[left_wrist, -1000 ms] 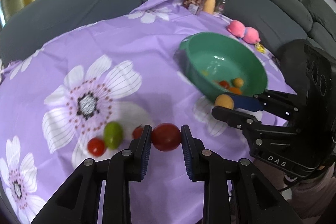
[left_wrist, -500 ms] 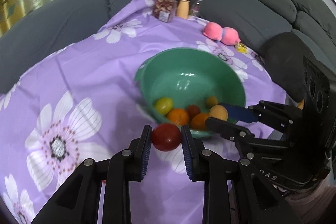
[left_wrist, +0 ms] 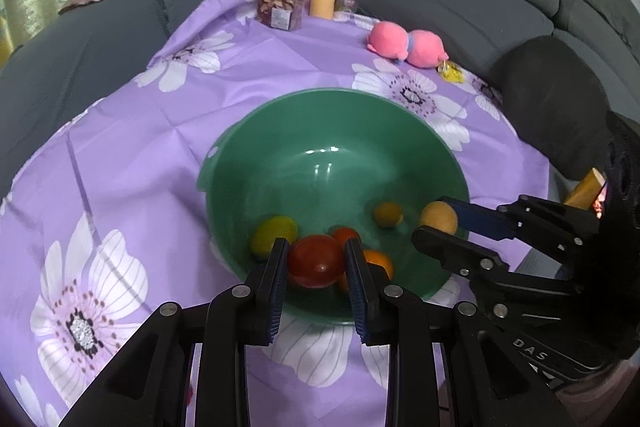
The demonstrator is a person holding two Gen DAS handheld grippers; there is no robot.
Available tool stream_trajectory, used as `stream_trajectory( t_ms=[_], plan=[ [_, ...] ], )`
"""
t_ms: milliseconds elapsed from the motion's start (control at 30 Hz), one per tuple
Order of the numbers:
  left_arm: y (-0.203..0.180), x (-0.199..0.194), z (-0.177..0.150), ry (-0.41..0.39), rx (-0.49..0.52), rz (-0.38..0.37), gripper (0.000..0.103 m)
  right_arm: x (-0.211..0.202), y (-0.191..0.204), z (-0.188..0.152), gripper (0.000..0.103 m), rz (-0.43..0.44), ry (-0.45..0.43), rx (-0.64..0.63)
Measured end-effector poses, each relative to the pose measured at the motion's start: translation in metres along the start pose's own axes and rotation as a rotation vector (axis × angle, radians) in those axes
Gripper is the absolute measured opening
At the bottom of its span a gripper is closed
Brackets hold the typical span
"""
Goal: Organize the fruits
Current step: 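Carry the tomato with the left gripper while the right gripper carries the tan fruit to the bowl, then open the left gripper inside the bowl while the right gripper releases its fruit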
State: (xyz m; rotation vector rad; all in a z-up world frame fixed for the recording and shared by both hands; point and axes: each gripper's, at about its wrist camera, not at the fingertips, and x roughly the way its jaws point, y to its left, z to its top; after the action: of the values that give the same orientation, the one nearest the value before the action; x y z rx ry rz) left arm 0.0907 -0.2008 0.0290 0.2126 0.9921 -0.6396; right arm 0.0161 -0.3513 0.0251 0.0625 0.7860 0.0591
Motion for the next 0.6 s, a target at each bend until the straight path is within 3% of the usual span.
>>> stream_trajectory(
  t_ms=[267, 600],
  plan=[
    [-0.006, 0.014, 0.0, 0.036, 0.023, 0.039, 0.028, 0.004, -0.004, -0.003, 0.028, -0.015, 0.012, 0.007],
    [-0.006, 0.007, 0.0, 0.02, 0.022, 0.052, 0.028, 0.001, -0.005, -0.004, 0.029, -0.026, 0.008, 0.014]
  ],
)
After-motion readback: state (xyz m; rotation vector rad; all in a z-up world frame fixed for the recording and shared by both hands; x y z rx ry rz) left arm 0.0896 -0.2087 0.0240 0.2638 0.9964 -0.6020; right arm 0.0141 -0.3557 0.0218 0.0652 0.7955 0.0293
